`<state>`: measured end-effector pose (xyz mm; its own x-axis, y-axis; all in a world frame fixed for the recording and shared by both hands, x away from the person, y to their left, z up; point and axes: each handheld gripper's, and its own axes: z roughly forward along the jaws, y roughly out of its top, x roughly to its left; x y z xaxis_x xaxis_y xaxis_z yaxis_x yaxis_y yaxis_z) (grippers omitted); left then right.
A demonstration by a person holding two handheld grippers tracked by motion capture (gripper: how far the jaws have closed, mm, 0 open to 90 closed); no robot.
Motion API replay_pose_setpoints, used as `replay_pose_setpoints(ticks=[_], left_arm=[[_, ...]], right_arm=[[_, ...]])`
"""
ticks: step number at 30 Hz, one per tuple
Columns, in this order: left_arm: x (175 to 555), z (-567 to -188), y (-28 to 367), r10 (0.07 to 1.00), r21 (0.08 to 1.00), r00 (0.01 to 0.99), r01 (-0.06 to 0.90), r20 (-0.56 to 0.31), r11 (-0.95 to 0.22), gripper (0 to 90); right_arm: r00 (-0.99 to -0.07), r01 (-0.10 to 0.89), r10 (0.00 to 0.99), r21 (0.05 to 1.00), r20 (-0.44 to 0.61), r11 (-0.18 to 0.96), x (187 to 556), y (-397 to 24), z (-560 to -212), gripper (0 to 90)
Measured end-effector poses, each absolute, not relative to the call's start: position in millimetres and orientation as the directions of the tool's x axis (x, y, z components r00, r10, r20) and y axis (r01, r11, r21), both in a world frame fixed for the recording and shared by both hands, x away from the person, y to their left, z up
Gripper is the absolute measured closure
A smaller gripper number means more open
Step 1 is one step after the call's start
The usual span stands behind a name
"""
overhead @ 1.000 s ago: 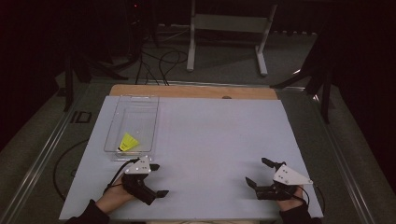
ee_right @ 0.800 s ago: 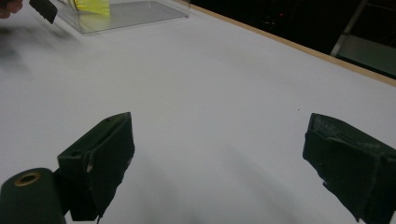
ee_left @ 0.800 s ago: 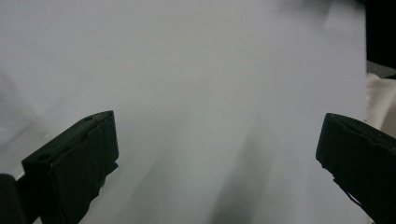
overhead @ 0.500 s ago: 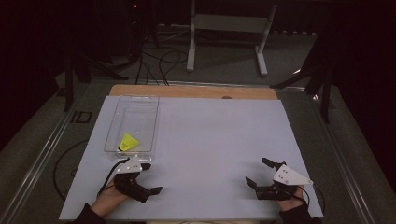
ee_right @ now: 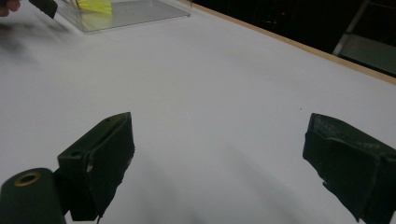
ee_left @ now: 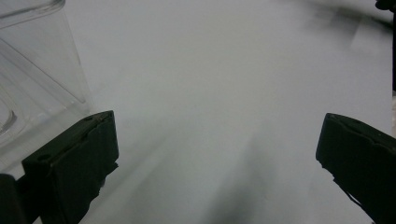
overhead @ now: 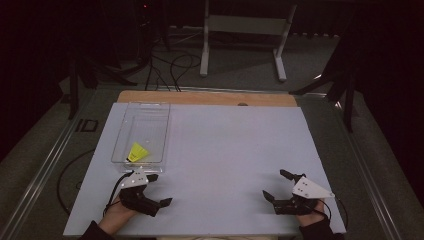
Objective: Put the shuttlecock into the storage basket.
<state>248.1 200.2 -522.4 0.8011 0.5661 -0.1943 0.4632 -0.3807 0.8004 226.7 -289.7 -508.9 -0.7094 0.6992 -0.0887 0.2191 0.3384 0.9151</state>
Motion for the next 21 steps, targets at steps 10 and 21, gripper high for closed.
replay_pose_setpoints(ticks=[10,21], left_arm=[[247.3,-521.1,200.7,0.559,0.811,0.806,0.453,-0.195,-0.369,0.0],[247.2,-521.8,199.0,0.556,0.812,0.809,0.449,-0.192,-0.374,0.0]], right_arm=[[-0.717,0.232,0.693,0.912,-0.074,0.337,227.7,-288.6,-511.4,8.9],[-0.717,0.238,0.693,0.908,-0.074,0.343,228.5,-288.0,-512.9,8.9]])
